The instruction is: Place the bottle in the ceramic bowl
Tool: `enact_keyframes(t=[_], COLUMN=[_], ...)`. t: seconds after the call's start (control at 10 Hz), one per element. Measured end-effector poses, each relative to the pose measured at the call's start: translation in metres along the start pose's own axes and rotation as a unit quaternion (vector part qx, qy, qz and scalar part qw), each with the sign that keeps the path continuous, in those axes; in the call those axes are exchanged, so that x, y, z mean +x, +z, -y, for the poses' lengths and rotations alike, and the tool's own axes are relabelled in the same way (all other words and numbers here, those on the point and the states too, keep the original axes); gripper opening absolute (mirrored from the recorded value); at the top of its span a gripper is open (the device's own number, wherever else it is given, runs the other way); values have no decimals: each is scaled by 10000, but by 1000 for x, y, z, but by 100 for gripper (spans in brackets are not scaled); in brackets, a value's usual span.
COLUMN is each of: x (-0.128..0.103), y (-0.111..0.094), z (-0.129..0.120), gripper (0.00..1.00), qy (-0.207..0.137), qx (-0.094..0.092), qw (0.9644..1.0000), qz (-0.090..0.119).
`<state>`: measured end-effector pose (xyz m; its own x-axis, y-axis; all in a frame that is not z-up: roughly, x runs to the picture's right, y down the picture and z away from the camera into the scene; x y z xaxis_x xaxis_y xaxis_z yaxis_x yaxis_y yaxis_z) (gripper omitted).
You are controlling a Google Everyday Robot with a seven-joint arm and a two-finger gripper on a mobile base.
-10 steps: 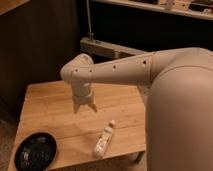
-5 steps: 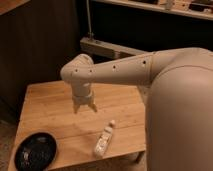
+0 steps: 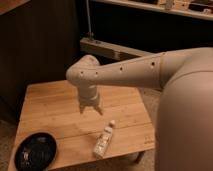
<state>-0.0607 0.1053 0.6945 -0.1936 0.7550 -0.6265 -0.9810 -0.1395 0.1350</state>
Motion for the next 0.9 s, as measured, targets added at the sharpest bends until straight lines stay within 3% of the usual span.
enact_keyframes(t=[0.2, 0.5, 0.9], x=[1, -4, -8], y=[9, 35, 76], z=[26, 58, 82], gripper=[65, 65, 65], qy=[556, 946, 1100], qx=[5, -208, -548], qw=[9985, 9952, 9919], qz=[18, -127, -307])
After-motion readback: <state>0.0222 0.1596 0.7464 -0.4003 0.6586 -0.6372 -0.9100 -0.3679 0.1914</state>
